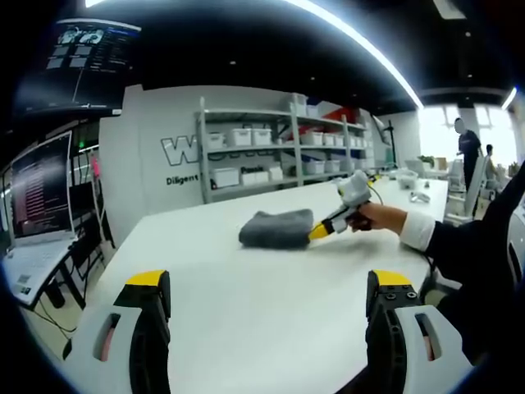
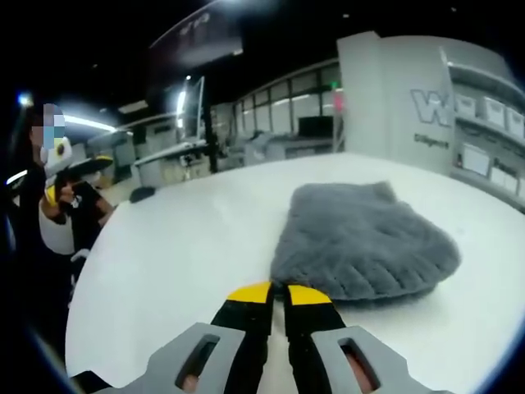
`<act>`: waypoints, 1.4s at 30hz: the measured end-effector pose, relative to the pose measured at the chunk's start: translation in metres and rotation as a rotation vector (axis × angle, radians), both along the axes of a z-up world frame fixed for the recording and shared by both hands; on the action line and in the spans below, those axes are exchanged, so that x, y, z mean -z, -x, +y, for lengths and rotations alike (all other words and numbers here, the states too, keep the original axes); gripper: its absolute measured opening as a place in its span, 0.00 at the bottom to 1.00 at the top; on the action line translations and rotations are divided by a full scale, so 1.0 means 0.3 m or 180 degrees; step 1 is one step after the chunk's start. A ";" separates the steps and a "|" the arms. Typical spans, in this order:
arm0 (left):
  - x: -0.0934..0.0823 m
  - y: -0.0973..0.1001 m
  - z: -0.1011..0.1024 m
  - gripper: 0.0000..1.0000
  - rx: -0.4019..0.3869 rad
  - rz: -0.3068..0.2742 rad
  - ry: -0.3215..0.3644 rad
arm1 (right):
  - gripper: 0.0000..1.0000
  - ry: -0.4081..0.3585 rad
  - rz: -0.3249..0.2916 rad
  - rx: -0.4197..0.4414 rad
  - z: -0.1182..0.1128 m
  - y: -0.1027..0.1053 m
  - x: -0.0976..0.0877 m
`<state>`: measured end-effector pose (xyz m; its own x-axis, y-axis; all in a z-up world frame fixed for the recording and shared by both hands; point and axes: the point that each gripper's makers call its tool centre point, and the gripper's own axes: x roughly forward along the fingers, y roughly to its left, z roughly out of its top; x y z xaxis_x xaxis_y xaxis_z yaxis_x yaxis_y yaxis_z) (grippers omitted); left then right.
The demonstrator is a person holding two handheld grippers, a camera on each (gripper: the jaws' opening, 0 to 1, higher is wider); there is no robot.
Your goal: Open the folded towel by lifting each exposed corner and separating the folded layers until the towel lies flat within the target outline without major curled edges
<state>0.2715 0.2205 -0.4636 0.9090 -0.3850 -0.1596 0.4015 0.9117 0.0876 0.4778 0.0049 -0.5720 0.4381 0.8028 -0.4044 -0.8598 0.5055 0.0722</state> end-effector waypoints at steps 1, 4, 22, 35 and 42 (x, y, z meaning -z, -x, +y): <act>0.000 0.000 0.000 0.98 -0.0001 0.0002 -0.0001 | 0.02 0.0006 0.0004 -0.0009 0.002 0.003 0.001; 0.002 -0.001 0.000 0.98 0.0002 0.0008 -0.0004 | 0.01 0.0009 0.0012 -0.0011 0.005 0.007 0.001; 0.008 0.000 -0.002 0.98 0.0002 0.0013 -0.0002 | 0.01 -0.0031 0.0094 -0.0098 0.031 0.029 0.000; 0.022 -0.008 -0.012 0.97 0.0023 0.0049 -0.0013 | 0.00 -0.0096 0.0152 -0.0158 0.046 0.055 -0.009; 0.021 -0.007 -0.015 0.97 0.0024 0.0041 -0.0015 | 0.00 -0.0106 0.0174 -0.0239 0.065 0.076 -0.007</act>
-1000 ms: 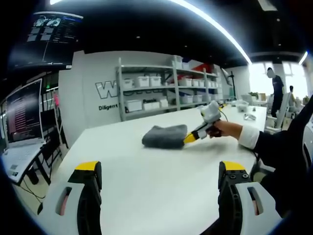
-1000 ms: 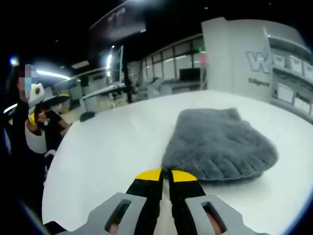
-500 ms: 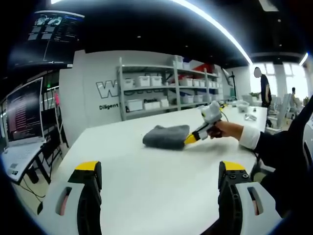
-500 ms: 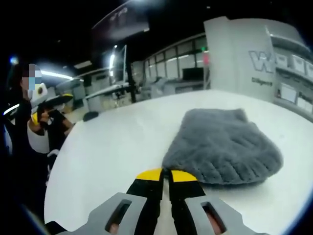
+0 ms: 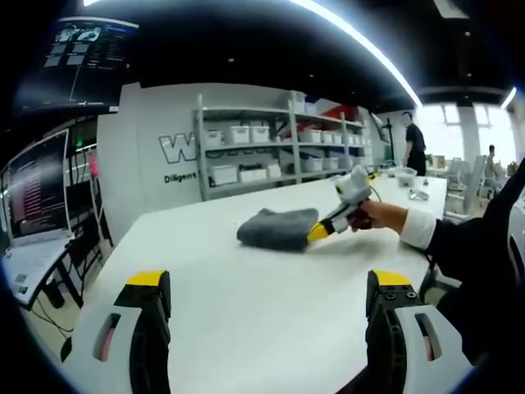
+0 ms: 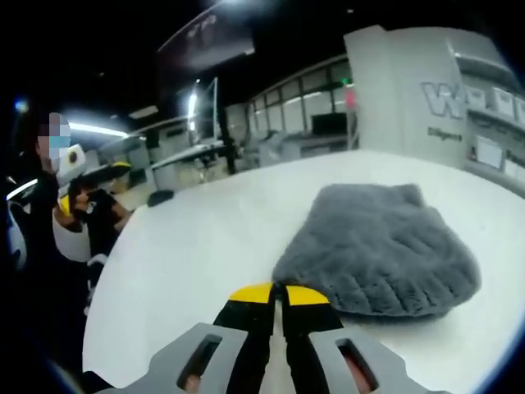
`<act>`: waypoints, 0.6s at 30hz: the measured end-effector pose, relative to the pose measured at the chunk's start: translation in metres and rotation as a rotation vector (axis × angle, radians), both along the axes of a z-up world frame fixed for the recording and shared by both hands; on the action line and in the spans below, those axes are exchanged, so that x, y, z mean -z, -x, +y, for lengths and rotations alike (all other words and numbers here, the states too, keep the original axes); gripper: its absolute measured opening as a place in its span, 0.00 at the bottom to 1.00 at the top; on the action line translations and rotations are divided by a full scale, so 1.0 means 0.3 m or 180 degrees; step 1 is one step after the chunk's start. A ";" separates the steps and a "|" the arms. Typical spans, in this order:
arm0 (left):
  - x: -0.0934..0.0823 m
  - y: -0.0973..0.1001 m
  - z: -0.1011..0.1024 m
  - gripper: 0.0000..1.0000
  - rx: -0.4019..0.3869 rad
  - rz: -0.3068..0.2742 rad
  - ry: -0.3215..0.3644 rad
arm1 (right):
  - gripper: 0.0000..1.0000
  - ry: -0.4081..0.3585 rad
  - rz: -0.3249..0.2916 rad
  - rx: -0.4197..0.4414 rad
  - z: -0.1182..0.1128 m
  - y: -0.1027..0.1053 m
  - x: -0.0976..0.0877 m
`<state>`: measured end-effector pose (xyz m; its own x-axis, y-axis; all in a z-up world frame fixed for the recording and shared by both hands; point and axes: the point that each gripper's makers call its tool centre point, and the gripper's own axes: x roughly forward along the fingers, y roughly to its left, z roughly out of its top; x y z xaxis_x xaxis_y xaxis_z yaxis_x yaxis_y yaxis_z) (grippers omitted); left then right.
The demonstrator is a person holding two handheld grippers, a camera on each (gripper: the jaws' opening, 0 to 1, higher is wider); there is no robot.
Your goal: Open the folded towel by lifting each exposed corner and separating the folded layers until the towel lies flat within the target outline without major curled edges
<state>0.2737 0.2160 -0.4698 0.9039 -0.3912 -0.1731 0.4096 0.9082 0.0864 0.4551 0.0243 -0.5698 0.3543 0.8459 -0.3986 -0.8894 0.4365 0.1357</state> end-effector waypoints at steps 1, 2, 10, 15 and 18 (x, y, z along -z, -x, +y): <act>0.001 0.000 0.001 0.97 -0.0003 0.0003 0.0000 | 0.00 0.0002 0.0006 -0.0014 0.003 0.003 0.000; 0.002 -0.001 0.002 0.97 -0.0006 0.0005 0.0000 | 0.00 0.0004 0.0005 -0.0022 0.005 0.006 0.000; 0.003 -0.004 0.004 0.97 -0.0003 0.0011 0.0004 | 0.00 -0.0002 0.0016 -0.0088 0.020 0.026 0.000; 0.009 -0.008 0.004 0.97 -0.0006 0.0024 0.0006 | 0.00 -0.0024 0.0030 -0.0178 0.035 0.049 -0.004; 0.011 -0.010 0.000 0.97 0.0009 0.0029 0.0004 | 0.00 -0.0027 0.0020 -0.0237 0.048 0.064 -0.006</act>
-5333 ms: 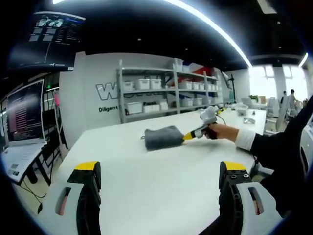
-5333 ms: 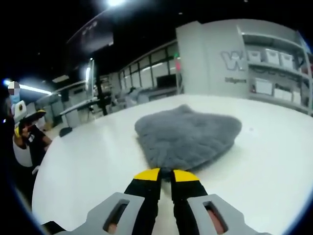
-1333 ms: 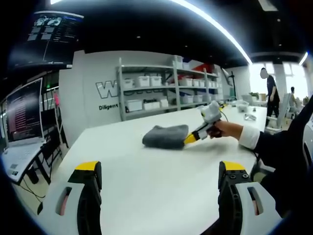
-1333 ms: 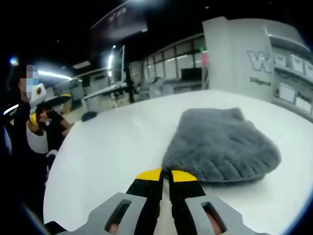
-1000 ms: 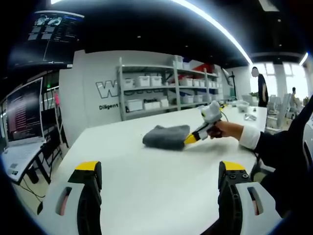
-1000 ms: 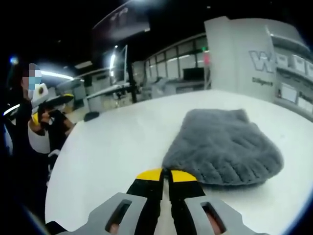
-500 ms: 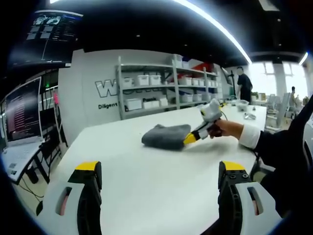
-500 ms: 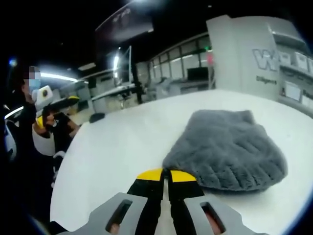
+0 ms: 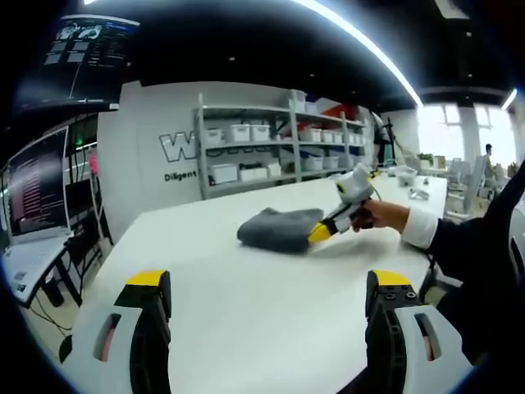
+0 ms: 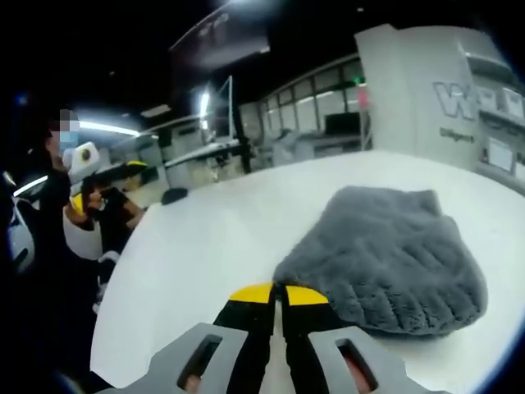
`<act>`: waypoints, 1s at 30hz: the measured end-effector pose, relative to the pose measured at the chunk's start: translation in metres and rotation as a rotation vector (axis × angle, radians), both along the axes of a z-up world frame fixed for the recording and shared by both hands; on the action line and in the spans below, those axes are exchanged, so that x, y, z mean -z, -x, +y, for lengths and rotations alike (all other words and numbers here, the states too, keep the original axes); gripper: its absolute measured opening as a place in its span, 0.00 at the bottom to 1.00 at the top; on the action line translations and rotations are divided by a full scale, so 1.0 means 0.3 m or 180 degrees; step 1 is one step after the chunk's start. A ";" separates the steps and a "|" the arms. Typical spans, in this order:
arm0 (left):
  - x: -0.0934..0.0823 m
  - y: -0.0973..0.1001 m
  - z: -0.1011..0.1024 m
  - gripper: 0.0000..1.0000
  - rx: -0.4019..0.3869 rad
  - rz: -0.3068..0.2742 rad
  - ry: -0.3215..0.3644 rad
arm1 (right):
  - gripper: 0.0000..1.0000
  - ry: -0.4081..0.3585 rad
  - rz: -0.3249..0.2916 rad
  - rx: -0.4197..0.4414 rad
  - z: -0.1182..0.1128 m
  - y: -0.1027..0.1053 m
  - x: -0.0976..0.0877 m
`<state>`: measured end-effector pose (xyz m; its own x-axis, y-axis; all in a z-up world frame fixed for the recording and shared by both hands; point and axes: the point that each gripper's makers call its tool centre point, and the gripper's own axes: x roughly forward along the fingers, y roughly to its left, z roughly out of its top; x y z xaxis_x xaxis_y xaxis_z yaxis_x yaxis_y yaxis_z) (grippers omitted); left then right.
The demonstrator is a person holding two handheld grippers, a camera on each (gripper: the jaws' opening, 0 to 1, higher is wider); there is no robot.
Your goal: Open the folded towel by lifting each exposed corner and separating the folded layers until the towel lies flat within the target outline without major curled edges
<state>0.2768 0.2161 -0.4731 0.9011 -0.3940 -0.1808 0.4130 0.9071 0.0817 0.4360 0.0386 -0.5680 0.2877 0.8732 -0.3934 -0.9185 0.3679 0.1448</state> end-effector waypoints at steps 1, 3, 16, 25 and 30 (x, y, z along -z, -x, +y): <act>0.000 -0.001 -0.001 0.97 0.0004 0.0001 0.0003 | 0.00 0.0002 -0.0001 -0.0009 0.002 0.003 0.000; 0.001 -0.002 -0.001 0.97 0.0007 0.0002 0.0002 | 0.00 0.0009 -0.0002 -0.0041 0.008 0.011 0.002; 0.017 -0.011 -0.013 0.97 0.0021 0.0029 0.0005 | 0.00 -0.0019 0.0016 -0.0195 0.042 0.051 -0.001; 0.024 -0.015 -0.019 0.96 0.0027 0.0040 0.0001 | 0.00 -0.0048 0.0006 -0.0308 0.066 0.080 -0.006; 0.024 -0.012 -0.022 0.96 0.0031 0.0039 -0.0001 | 0.00 -0.0115 0.0028 -0.0432 0.091 0.110 -0.014</act>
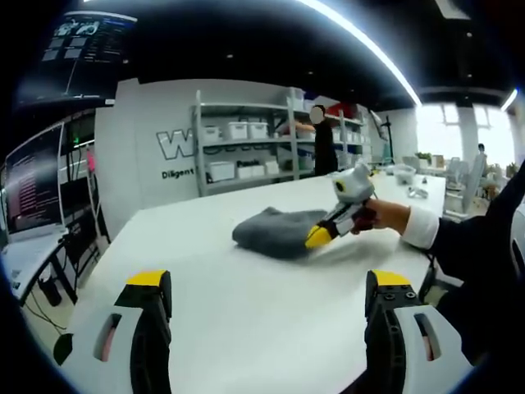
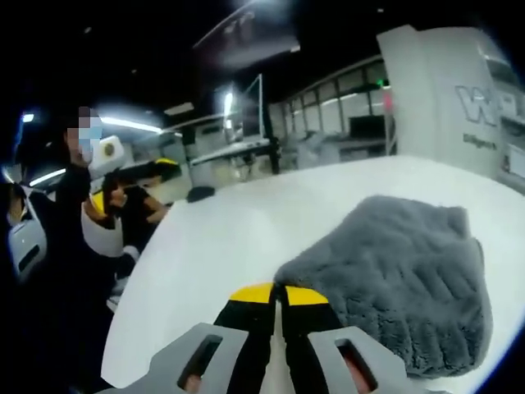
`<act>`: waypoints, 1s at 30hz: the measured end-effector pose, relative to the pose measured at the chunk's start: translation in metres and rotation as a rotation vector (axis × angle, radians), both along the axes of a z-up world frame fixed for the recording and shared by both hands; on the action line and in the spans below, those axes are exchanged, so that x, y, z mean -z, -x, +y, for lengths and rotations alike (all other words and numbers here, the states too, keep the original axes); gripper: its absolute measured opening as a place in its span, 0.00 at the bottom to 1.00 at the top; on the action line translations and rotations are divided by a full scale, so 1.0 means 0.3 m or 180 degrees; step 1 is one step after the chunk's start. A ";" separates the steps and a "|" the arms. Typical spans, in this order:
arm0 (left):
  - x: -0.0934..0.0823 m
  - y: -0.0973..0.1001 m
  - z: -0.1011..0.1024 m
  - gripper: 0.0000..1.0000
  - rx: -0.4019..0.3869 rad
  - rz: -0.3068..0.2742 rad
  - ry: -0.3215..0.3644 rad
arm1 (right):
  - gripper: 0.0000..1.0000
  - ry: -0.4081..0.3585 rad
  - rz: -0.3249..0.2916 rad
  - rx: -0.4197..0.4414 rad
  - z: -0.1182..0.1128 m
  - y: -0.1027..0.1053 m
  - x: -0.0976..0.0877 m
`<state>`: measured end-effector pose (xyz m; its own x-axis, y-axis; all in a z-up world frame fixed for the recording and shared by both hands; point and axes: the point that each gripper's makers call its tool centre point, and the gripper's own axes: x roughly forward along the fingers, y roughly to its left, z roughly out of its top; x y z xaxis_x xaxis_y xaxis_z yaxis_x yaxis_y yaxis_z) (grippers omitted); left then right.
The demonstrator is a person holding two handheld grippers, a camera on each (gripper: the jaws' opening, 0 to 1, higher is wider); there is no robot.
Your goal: Open the folded towel by lifting each exposed corner and separating the folded layers until the towel lies flat within the target outline without major curled edges
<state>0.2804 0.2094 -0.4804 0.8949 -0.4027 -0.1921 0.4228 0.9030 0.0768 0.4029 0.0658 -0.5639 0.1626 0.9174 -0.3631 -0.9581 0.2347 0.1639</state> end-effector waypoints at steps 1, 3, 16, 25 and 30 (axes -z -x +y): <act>0.000 0.001 -0.001 0.96 0.0001 -0.0002 -0.0002 | 0.00 -0.0024 0.0027 -0.0027 0.005 0.007 -0.002; -0.001 0.002 0.000 0.96 0.0000 -0.0001 -0.0002 | 0.00 -0.0038 0.0040 -0.0060 0.013 0.018 -0.003; 0.004 0.004 0.001 0.96 -0.0009 0.0007 -0.0004 | 0.00 -0.0028 -0.0025 -0.0143 0.048 0.042 -0.001; 0.014 0.002 -0.014 0.96 0.0015 0.0027 -0.0013 | 0.00 0.0041 -0.0171 -0.0200 0.095 0.062 0.006; 0.016 0.000 -0.013 0.96 0.0012 0.0034 -0.0012 | 0.00 0.0051 -0.0223 -0.0219 0.100 0.062 0.010</act>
<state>0.2806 0.2055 -0.4852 0.8914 -0.4052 -0.2031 0.4269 0.9011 0.0759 0.3843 0.0958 -0.5667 0.1248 0.9215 -0.3678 -0.9811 0.1700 0.0929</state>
